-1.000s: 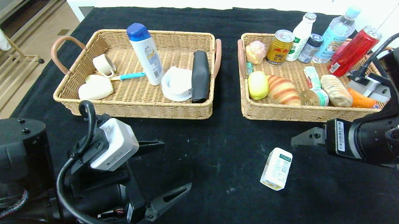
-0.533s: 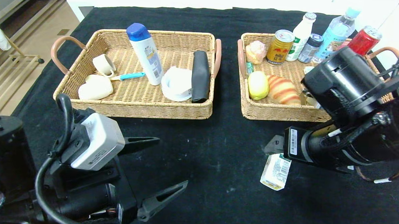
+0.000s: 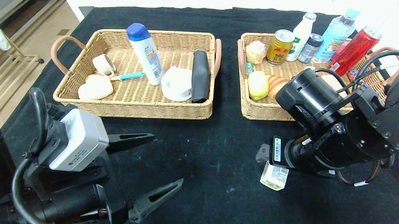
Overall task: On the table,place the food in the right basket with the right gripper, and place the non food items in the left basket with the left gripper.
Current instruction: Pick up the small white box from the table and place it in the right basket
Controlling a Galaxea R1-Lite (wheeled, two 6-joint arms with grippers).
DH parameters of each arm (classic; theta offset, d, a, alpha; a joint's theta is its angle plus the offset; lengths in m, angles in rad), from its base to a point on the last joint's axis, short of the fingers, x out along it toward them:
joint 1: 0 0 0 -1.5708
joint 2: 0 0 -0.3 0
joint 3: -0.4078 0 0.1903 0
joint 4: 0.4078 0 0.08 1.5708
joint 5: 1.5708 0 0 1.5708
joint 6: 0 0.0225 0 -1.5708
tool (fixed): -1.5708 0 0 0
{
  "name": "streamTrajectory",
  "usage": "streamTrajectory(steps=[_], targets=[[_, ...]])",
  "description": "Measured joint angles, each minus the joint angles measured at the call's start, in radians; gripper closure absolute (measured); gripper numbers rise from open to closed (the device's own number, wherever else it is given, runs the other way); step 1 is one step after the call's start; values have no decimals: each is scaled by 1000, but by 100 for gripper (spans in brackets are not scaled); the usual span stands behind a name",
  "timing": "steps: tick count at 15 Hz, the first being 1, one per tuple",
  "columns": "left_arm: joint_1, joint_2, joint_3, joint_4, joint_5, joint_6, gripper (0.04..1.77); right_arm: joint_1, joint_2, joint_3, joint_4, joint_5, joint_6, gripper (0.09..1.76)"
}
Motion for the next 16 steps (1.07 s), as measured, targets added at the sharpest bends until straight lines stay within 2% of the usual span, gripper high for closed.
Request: streamTrajectory(steps=[7,8,11,13,14,16], targets=[[0,-2,2,1,0,5,9,3,37,2,2,0,13,14],[0,-2,2,2,1,5,9,3,40,3,1,1,13,23],[-1,-3,4,1,0,5,9,5,43,5,2,1,12,72],[-1,-3,6,0,1,6,9,7,47,6,2,1,13,94],[-1,-3,6,0,0,6,9,7,50,6,2,1,13,101],[-2,-3,7,-1,0,7,9,8,52,7,2,0,13,103]])
